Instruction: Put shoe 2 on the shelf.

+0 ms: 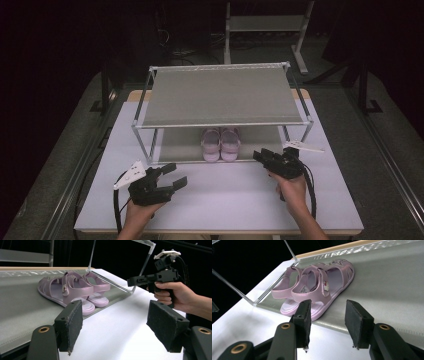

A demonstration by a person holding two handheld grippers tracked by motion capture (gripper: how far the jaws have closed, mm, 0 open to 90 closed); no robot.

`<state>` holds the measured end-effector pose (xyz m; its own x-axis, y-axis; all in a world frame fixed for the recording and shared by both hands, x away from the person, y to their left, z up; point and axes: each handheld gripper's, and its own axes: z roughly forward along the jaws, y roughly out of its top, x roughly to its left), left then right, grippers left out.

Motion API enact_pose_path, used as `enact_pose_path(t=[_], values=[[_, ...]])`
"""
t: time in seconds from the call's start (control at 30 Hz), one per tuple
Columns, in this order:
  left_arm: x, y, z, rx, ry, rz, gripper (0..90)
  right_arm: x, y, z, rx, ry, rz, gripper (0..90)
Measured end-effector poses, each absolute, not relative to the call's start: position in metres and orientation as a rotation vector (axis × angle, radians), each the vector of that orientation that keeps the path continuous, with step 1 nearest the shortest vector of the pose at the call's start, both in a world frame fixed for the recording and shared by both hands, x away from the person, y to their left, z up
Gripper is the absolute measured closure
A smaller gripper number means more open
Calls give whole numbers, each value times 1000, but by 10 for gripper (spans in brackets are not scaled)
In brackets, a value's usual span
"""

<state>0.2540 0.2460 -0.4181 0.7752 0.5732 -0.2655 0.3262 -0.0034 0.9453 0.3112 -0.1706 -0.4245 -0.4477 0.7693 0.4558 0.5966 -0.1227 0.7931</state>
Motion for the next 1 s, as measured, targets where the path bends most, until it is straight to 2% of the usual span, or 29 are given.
enact_pose_path(t=[0.63,1.0], values=[[253,248,-417,1604,733,229,284,300,-183,-425,1562,1993,1621,544],[253,247,-417,1606,730,229,284,294,-192,-426,1561,1995,1629,499]])
